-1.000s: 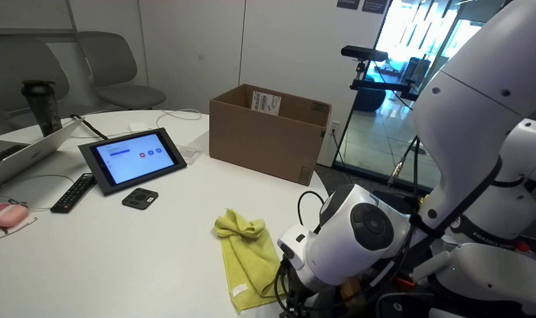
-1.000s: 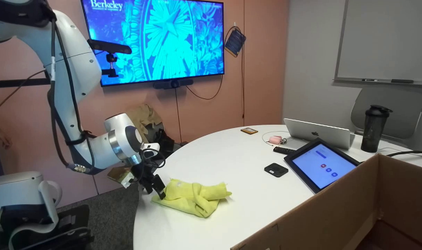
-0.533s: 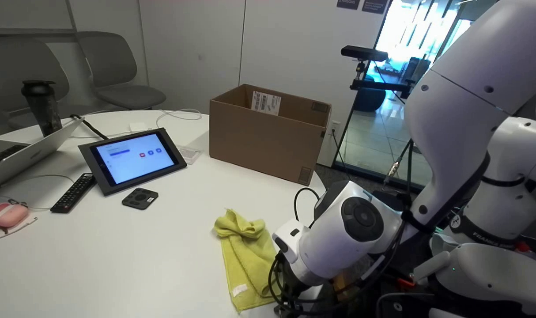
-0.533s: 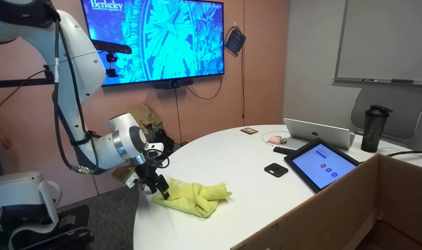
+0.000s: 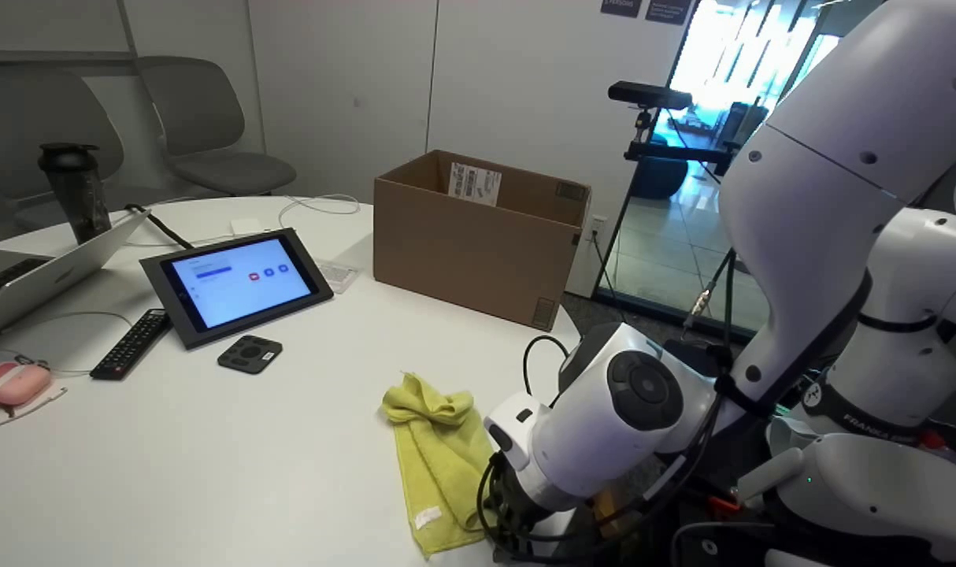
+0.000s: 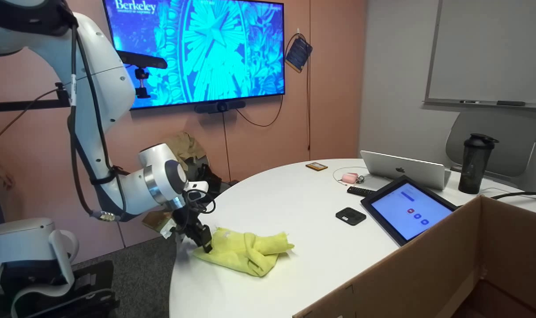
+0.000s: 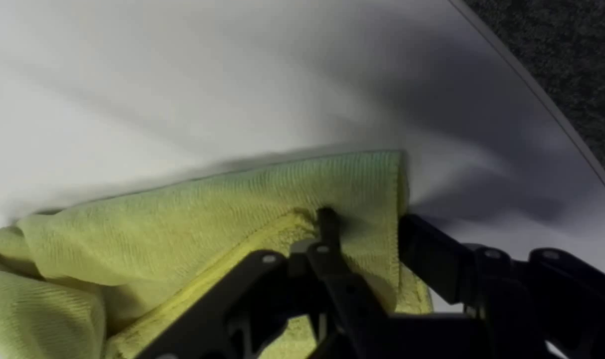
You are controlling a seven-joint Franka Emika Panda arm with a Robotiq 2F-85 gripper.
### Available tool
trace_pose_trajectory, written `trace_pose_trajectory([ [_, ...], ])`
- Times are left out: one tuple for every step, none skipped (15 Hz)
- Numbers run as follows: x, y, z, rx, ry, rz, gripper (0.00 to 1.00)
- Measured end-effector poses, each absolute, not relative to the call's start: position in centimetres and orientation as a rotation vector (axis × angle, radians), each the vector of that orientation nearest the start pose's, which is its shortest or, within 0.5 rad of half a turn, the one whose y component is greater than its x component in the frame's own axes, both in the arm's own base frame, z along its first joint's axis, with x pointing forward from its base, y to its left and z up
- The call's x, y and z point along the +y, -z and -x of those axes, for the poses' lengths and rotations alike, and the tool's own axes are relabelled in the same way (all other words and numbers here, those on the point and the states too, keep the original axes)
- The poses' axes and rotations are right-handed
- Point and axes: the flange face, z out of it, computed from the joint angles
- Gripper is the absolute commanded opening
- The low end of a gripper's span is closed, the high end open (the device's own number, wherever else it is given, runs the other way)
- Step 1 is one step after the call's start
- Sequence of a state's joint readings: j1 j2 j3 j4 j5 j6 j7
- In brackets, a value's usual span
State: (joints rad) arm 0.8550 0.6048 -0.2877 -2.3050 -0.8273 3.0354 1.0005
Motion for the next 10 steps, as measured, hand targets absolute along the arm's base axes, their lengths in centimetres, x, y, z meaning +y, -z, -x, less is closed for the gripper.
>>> trace_pose_trajectory([
  [30.03,-9.46,-39.73,-0.721,0.425,3.186,0.06],
  [29.84,-9.56,-39.92,-0.716,0.427,3.187,0.04],
  [29.65,-9.66,-40.11,-0.712,0.428,3.187,0.03],
  [29.53,-9.73,-40.24,-0.711,0.429,3.187,0.03],
  [29.44,-9.81,-40.35,-0.71,0.429,3.186,0.06],
  [29.4,-9.83,-40.39,-0.711,0.429,3.185,0.04],
  [29.38,-9.82,-40.4,-0.713,0.427,3.184,0.04],
  [29.36,-9.85,-40.44,-0.714,0.427,3.183,0.03],
  [29.32,-9.86,-40.46,-0.714,0.426,3.183,0.03],
  [29.24,-9.89,-40.5,-0.712,0.424,3.182,0.03],
])
